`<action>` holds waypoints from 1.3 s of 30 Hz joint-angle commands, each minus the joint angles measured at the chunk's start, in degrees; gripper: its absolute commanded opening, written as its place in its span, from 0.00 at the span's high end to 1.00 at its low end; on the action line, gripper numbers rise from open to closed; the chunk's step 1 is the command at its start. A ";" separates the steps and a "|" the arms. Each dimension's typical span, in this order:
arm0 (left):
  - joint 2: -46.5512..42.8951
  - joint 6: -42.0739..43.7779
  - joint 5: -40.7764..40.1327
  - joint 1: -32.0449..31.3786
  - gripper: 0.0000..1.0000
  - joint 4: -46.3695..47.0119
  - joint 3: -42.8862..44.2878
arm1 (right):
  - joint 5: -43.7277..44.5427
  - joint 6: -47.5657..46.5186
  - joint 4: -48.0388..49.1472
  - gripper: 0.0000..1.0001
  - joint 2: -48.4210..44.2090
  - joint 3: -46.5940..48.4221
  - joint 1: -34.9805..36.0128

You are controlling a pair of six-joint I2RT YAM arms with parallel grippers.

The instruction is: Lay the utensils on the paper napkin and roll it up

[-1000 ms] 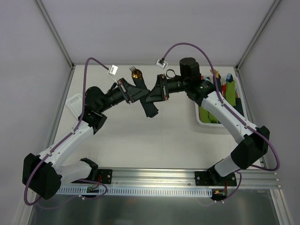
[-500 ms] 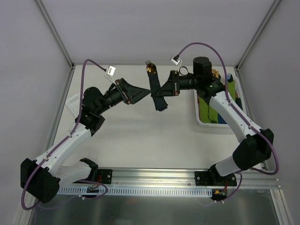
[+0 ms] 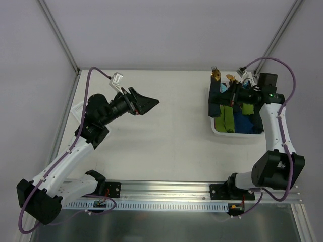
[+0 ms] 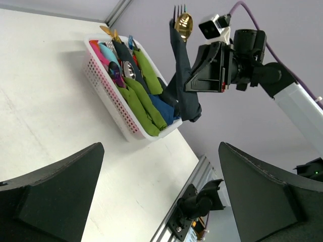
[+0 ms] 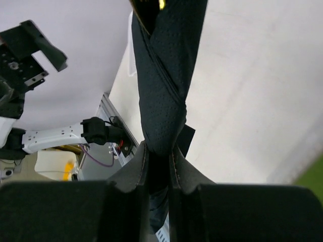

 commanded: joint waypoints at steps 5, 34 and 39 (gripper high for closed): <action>-0.24 2.13 0.29 -0.07 0.01 1.08 0.00 | 2.58 -46.03 -45.34 1.00 9.21 9.64 -15.70; 0.64 2.48 -0.76 -0.07 0.01 1.96 -3.79 | 3.38 -58.75 -58.85 1.00 37.72 18.71 -25.23; 0.81 2.40 -1.03 0.02 0.01 1.96 -4.05 | 3.28 -59.10 -58.68 1.00 39.21 17.66 -25.23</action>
